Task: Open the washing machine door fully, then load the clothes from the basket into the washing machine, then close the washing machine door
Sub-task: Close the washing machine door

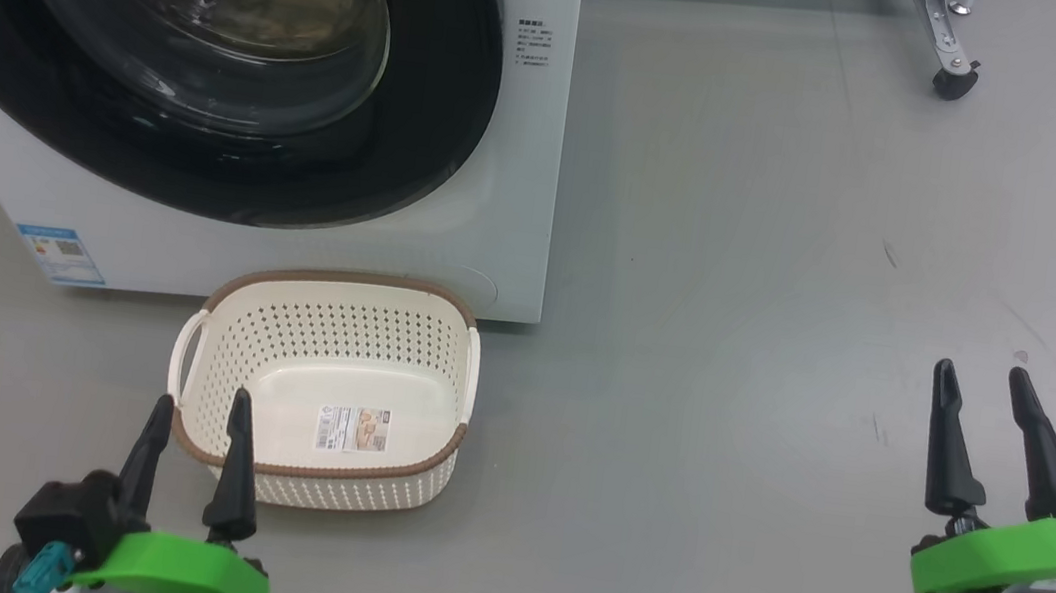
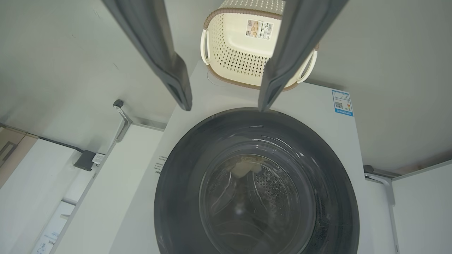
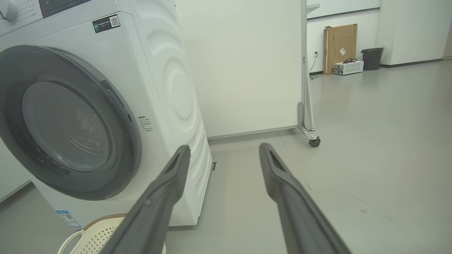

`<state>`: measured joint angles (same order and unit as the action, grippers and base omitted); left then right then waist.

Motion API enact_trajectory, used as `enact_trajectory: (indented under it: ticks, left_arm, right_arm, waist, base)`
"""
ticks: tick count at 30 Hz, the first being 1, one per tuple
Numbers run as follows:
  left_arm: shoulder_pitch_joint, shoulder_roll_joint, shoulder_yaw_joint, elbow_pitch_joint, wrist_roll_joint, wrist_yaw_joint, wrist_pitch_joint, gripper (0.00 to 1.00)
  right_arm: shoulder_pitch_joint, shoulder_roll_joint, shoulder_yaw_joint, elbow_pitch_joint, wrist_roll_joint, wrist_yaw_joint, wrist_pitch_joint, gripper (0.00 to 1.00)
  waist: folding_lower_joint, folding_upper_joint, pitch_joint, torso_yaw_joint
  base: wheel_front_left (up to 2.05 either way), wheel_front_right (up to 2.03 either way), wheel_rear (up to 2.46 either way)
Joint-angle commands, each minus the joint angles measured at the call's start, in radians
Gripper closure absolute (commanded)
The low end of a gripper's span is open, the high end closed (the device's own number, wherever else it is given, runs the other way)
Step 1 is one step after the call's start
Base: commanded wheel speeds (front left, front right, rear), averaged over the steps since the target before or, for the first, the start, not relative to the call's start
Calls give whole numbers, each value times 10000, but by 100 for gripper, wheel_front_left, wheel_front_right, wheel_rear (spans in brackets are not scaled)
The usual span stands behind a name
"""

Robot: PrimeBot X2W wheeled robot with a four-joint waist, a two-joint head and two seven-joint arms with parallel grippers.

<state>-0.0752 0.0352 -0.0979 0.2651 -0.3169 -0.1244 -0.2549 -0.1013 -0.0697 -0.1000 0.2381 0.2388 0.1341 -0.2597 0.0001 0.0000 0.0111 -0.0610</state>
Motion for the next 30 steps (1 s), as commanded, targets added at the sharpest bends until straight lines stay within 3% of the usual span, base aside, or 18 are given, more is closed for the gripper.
enact_trajectory:
  ticks: [1, 30]
  left_arm:
    - [-198, 150, 317, -325, -35, -63, -69, 0]
    - [-121, 150, 275, -395, -174, -63, -69, 0]
  right_arm:
    - [-153, -118, 231, -278, -65, -34, -21, 0]
    - [-151, -84, 289, -272, -60, -34, -21, 0]
  waist:
    - [-1, 0, -2, -1]
    - [-1, 0, 26, 29]
  base:
    - [0, 0, 0]
    - [0, 0, 0]
